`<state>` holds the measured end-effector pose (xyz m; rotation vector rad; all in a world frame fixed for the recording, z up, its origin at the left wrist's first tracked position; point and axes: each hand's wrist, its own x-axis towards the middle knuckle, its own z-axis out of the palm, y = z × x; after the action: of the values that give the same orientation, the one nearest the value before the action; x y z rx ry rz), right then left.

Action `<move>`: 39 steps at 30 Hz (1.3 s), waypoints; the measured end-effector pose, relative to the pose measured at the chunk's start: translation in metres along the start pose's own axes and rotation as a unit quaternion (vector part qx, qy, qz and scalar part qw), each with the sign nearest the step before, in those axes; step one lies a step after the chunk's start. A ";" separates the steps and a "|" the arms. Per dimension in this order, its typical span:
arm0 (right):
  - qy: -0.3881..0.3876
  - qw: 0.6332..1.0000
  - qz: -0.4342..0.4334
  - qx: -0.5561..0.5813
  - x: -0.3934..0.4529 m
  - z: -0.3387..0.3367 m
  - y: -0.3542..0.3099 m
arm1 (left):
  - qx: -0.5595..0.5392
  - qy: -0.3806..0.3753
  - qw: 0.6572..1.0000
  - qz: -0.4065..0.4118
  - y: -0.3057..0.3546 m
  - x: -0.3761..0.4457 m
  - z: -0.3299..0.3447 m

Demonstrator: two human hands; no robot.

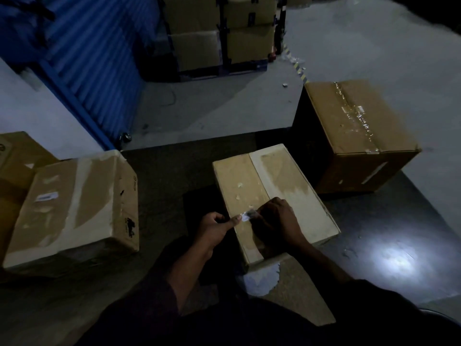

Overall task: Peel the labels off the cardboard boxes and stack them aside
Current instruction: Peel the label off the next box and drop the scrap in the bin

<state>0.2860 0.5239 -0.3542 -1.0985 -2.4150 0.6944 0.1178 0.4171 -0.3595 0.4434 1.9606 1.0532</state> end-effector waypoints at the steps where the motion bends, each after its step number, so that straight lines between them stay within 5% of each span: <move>1: 0.001 1.000 -0.001 0.004 0.000 0.000 0.000 | -0.003 0.000 1.000 0.002 0.000 0.000 0.000; 39: -0.014 0.999 -0.025 0.038 0.001 -0.005 -0.004 | -0.018 -0.003 1.000 0.008 -0.005 0.003 0.000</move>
<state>0.2858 0.5240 -0.3472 -1.0001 -2.4088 0.7833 0.1169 0.4157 -0.3652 0.4421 1.9326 1.0940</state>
